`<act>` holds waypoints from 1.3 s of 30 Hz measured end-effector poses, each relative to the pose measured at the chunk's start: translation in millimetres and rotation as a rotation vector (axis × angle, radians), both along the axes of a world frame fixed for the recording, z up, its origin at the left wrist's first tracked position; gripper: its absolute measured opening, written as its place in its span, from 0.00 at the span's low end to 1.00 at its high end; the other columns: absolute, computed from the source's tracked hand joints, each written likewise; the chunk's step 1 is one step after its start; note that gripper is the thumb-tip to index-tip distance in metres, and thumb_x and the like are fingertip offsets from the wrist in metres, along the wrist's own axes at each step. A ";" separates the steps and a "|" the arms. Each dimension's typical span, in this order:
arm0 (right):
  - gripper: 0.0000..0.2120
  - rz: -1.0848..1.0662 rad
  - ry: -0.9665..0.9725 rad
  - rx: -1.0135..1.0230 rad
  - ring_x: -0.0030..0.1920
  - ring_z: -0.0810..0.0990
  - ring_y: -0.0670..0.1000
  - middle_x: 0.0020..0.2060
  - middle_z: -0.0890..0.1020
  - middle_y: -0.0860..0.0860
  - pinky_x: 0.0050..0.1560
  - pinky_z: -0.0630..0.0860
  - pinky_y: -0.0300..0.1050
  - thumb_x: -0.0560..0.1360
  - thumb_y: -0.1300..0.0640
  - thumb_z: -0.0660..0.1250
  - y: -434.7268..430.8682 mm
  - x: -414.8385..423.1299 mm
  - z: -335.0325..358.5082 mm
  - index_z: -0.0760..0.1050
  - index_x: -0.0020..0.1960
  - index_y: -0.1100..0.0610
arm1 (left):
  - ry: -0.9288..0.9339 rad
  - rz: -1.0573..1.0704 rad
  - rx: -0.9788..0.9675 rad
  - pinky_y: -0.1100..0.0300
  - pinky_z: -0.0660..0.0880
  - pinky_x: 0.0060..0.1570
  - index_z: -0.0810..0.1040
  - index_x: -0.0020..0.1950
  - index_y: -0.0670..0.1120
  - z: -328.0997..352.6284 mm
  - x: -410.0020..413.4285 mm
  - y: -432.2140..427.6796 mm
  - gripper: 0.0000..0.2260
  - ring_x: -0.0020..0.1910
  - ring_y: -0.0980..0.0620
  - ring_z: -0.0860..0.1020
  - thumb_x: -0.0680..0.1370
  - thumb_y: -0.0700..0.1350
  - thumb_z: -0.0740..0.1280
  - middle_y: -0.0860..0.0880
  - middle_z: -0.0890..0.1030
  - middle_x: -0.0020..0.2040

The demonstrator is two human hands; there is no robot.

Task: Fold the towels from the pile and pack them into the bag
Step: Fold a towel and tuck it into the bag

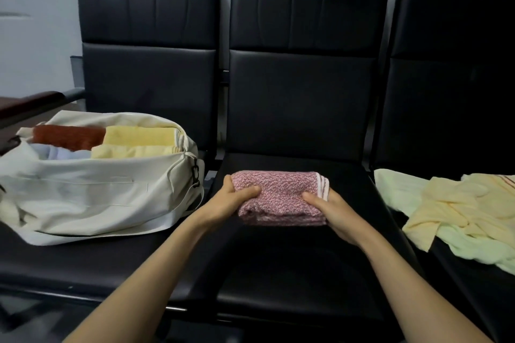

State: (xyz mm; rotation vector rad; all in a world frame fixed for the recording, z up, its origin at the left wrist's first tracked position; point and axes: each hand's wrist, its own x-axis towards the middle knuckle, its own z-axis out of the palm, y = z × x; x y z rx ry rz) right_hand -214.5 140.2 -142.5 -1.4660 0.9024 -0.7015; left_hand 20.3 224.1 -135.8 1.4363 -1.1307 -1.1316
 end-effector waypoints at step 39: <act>0.26 0.372 0.251 -0.665 0.64 0.73 0.49 0.64 0.76 0.49 0.59 0.68 0.39 0.77 0.53 0.68 5.7 313.6 61.1 0.65 0.72 0.50 | -0.777 0.412 0.045 0.59 0.75 0.53 0.71 0.64 0.48 64.8 288.9 95.4 0.19 0.50 0.50 0.78 0.75 0.46 0.71 0.48 0.80 0.52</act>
